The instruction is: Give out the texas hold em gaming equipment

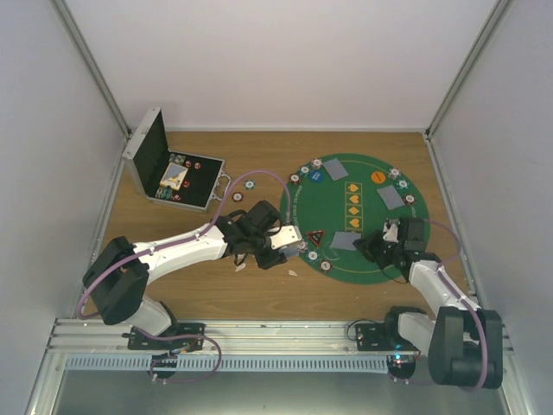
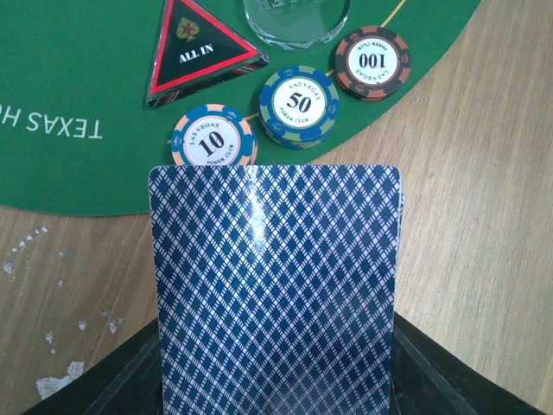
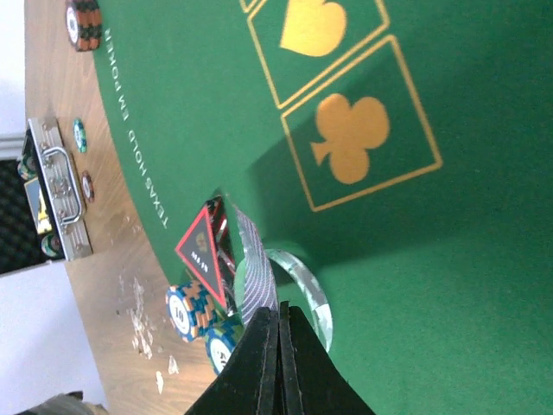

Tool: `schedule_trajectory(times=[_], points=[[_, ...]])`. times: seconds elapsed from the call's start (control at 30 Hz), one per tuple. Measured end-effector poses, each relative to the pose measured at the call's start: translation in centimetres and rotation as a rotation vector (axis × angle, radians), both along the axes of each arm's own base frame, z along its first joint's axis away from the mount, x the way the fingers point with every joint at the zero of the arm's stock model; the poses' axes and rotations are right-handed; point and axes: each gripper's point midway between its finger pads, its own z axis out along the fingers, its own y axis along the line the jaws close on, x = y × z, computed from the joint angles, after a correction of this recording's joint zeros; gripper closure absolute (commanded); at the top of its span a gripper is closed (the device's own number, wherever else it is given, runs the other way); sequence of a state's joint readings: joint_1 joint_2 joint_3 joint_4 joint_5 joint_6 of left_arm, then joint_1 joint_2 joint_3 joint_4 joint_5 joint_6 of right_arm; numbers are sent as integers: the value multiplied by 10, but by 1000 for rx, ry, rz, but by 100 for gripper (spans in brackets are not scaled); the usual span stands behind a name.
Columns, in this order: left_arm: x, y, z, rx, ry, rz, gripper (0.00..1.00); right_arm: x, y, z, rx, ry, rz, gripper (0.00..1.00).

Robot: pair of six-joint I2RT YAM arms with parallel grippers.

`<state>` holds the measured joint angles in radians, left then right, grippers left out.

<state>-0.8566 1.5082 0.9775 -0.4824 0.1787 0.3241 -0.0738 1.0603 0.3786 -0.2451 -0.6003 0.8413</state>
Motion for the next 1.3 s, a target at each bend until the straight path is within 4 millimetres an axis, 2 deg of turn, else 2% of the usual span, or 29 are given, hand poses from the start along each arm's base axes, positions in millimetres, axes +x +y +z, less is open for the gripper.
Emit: schedule_trajectory(times=[0.13, 0.27, 0.77, 1.07, 1.3], points=[[0, 0, 0, 0, 0, 0, 43, 1, -3, -8, 19, 12, -56, 99], [0, 0, 0, 0, 0, 0, 43, 7, -7, -8, 23, -3, -99, 99], [0, 0, 0, 0, 0, 0, 43, 19, -17, -25, -8, 23, -156, 99], [0, 0, 0, 0, 0, 0, 43, 16, -20, -34, -25, 39, -170, 99], [0, 0, 0, 0, 0, 0, 43, 4, -23, -38, -48, 70, -184, 100]])
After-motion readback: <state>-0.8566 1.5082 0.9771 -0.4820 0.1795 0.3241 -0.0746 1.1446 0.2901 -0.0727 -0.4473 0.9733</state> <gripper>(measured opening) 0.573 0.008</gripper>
